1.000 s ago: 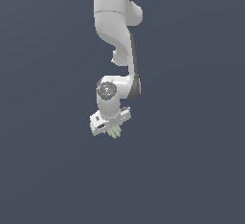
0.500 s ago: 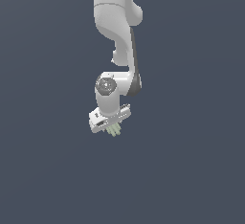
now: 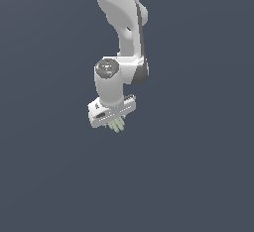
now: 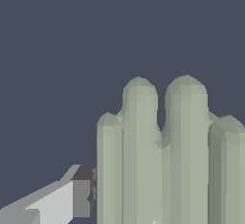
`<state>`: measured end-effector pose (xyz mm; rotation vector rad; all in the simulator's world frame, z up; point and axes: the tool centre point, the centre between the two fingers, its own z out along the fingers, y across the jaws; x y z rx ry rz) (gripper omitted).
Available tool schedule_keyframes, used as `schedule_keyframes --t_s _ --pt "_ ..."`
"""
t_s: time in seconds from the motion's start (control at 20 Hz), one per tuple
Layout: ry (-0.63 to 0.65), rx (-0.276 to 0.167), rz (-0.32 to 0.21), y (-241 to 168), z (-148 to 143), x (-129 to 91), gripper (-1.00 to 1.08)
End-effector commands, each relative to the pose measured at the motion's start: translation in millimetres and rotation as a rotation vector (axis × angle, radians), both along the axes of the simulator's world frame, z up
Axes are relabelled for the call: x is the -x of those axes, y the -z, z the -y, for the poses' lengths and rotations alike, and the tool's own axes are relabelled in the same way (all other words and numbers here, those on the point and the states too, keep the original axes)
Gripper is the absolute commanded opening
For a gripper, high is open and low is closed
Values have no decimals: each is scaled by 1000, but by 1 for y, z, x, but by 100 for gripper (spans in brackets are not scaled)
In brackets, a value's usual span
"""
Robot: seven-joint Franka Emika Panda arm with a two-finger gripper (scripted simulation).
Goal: Pick up the object and move it to a goal position.
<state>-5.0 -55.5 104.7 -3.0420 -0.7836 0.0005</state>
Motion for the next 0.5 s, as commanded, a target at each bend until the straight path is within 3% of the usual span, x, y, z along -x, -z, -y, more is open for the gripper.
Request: schedule_keyframes --t_s 0.0,0.45 --pt "0 0 1 -27 1 3 -100" --pt "0 0 1 -137 3 17 -100"
